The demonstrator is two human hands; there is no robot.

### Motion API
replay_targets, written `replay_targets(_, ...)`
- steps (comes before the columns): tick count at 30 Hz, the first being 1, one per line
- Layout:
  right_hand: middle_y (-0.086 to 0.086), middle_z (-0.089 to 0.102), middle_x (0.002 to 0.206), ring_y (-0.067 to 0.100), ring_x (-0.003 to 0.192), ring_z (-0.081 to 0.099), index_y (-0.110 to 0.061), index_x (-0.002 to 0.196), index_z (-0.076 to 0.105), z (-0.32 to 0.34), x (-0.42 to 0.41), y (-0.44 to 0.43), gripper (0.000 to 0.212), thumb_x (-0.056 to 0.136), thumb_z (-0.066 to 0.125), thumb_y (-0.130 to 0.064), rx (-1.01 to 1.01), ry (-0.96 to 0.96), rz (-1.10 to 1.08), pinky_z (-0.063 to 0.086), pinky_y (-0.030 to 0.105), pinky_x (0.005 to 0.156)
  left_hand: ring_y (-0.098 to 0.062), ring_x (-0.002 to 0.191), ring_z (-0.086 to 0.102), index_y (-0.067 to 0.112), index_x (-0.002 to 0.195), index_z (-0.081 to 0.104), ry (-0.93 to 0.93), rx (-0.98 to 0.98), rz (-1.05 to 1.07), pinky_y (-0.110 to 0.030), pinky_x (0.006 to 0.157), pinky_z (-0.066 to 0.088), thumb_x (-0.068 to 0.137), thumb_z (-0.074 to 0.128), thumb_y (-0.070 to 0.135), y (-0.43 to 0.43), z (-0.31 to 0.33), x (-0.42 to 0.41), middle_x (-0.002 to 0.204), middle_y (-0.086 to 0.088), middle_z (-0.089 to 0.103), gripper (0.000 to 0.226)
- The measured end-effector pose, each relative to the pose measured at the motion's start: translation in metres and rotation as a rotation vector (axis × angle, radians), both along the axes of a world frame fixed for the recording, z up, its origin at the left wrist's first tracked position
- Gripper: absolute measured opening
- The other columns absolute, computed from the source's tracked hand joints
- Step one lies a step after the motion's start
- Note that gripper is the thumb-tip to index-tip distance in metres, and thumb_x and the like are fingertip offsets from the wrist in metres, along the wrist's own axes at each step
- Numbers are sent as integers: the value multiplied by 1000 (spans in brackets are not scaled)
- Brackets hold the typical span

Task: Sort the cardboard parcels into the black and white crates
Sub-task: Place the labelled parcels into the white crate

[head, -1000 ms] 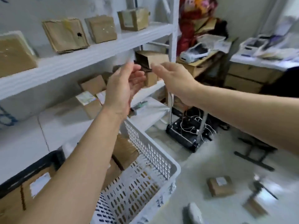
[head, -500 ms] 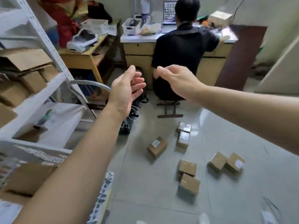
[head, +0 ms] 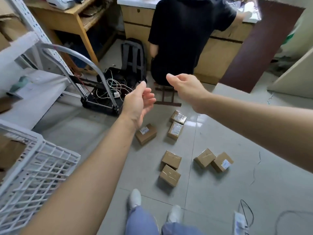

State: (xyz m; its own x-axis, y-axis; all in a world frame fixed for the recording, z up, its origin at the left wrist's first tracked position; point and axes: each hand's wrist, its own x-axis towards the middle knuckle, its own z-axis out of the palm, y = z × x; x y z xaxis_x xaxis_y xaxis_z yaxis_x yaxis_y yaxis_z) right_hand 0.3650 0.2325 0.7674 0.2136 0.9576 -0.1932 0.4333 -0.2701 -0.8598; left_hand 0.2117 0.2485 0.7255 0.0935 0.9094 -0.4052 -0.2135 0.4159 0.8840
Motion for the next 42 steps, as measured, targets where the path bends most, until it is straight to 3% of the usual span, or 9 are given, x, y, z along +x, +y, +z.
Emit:
replay_targets(3, 1, 65, 103, 7, 82, 59, -10, 117, 60, -20, 0, 16, 48, 94, 46, -50, -43, -28, 54, 45, 22, 63, -19, 78, 64, 12, 84, 62, 17, -52, 87, -34, 82, 52, 94, 51, 39, 11, -21, -6, 80, -3, 62, 30)
replay_targets(5, 16, 64, 115, 27, 97, 63, -1, 118, 58, -33, -6, 32, 56, 94, 45, -49, -72, -41, 79, 53, 41, 80, -18, 74, 63, 13, 82, 60, 31, -90, 143, -33, 80, 51, 93, 52, 38, 22, -35, -13, 77, -2, 61, 29)
replay_targets(10, 28, 56, 123, 36, 101, 61, 10, 122, 51, -68, -21, 82, 62, 96, 45, -45, -110, -73, 181, 44, 50, 95, -18, 71, 60, 14, 81, 58, 43, -179, 232, -32, 78, 49, 94, 50, 36, 57, -75, -29, 76, -1, 59, 28)
replay_targets(15, 18, 63, 117, 33, 111, 56, 5, 117, 58, -125, -26, 143, 57, 95, 46, -46, -201, -76, 211, 48, 37, 84, -18, 72, 59, 14, 82, 57, 87, -266, 291, -31, 77, 48, 95, 49, 38, 102, -128, -38, 77, -2, 58, 29)
replay_targets(19, 19, 64, 93, 35, 87, 60, 10, 115, 57, -187, -25, 186, 59, 95, 47, -44, -253, -95, 210, 45, 35, 68, -18, 73, 59, 15, 81, 57, 124, -345, 305, -32, 79, 46, 94, 49, 37, 132, -182, -32, 78, -1, 57, 27)
replay_targets(28, 24, 63, 113, 37, 103, 59, 7, 115, 57, -373, -18, 259, 56, 95, 46, -45, -395, -155, 362, 47, 41, 87, -21, 80, 60, 14, 83, 58, 183, -459, 426, -31, 78, 45, 94, 50, 38, 183, -347, -15, 82, -2, 59, 28)
replay_targets(33, 15, 54, 77, 28, 76, 52, 0, 84, 53, -481, -8, 282, 46, 96, 45, -43, -449, -212, 462, 40, 31, 65, -22, 84, 59, 14, 84, 58, 223, -528, 473, -29, 72, 44, 95, 50, 39, 194, -454, -5, 84, -2, 58, 28)
replay_targets(37, 9, 59, 74, 26, 71, 54, 8, 103, 60, -562, 3, 289, 52, 97, 45, -41, -495, -223, 463, 41, 28, 59, -23, 88, 57, 14, 85, 58, 260, -610, 491, -29, 75, 43, 96, 49, 38, 198, -534, -3, 84, -2, 56, 28)
replay_targets(42, 19, 64, 111, 34, 103, 58, 2, 110, 61, -659, 18, 290, 46, 98, 44, -40, -537, -221, 440, 46, 34, 80, -23, 90, 53, 10, 102, 64, 321, -660, 501, -26, 72, 41, 95, 52, 37, 204, -628, -3, 98, -9, 58, 30)
